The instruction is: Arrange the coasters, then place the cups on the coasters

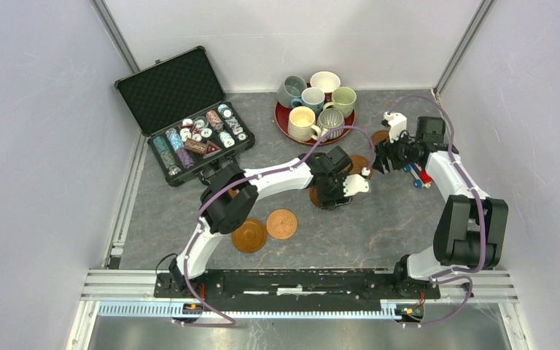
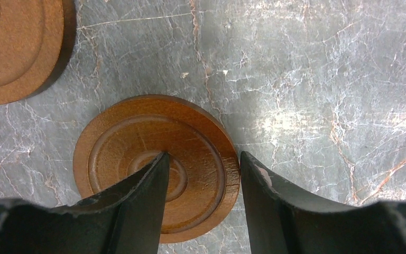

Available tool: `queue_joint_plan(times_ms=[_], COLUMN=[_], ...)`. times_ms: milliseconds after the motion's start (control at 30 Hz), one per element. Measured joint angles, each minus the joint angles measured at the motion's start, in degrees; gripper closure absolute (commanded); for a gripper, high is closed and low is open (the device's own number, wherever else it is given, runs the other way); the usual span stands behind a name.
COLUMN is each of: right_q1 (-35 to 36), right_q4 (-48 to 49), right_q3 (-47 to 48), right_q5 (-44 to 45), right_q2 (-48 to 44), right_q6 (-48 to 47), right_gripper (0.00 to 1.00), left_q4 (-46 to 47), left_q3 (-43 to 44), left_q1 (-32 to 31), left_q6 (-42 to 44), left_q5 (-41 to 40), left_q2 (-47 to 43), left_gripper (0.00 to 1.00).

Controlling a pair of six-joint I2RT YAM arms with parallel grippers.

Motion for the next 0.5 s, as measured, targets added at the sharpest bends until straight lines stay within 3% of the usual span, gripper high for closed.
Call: queue_joint_plan(times_ms=[233,367,500], right_q1=[-0.20,-0.13,1.33], right_q4=[0.74,0.87,0.83], right_q3=[-0.35,-0.42,-0.42], right_q5=[-1.31,-3.13,-4.44], right_q2=[-0.35,-0.35,-0.35], right_q6=[0.22,0.39,0.42], right_gripper=[0.27,0.27,0.27], left_q4=[-0.66,-2.97,-4.98], left_q3=[-0.11,-2.99,-6.95], left_q1=[0.33,1.62,6.67], left_q6=[-0.15,-0.35,-0.37], left_q5=[-0.61,-0.39,1.53], left_q2=[-0.79,-7.52,-19.76], left_gripper=[0.13,0.09,0.09])
